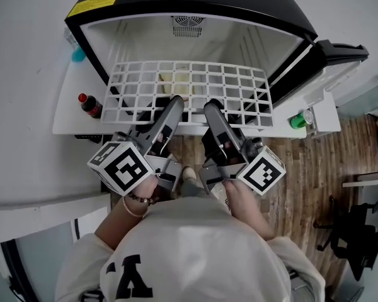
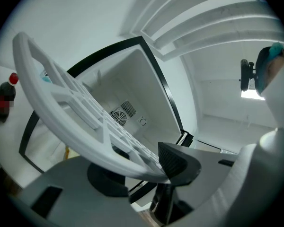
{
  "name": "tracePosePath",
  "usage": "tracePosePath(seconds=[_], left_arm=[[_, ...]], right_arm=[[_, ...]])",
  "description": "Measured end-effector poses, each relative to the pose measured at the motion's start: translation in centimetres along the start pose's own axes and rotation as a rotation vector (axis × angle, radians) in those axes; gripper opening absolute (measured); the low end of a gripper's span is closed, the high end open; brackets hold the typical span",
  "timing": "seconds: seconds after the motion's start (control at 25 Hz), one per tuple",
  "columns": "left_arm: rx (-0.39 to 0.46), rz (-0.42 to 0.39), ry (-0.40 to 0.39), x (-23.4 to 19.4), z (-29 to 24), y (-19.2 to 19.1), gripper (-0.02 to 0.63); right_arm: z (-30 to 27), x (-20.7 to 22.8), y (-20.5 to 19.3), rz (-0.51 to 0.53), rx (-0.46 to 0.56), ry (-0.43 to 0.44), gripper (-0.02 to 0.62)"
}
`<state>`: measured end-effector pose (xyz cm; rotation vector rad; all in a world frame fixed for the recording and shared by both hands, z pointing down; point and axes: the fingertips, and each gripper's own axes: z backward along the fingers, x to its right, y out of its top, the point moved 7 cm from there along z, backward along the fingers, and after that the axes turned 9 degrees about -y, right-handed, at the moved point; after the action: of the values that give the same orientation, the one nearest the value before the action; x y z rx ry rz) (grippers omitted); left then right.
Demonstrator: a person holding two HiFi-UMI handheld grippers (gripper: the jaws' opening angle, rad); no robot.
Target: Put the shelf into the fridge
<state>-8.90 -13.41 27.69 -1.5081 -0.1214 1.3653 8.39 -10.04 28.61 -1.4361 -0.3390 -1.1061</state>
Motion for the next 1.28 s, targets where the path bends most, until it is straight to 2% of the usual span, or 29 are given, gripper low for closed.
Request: tracePosePath(seconds=[0.92,1.12,1.28], left_arm=[[0.014,0.002,0.011,-0.14,-0.40,-0.01,0.184],[0.004,0.014,0.032,0.00,-0.33,-0.01,0.180],[0.006,0.039,0.052,-0.06,0.15,-0.35,0.146]], right_arm=[[-0.39,-0.02,0.27,-0.043,-0.021,0.047,0.140],[-0.32,-0.08,0.17,-0.072,0.007,0.013,0.138],[-0.03,-0.03,-0.37,-0.111,0.028,-0.019,0.106]])
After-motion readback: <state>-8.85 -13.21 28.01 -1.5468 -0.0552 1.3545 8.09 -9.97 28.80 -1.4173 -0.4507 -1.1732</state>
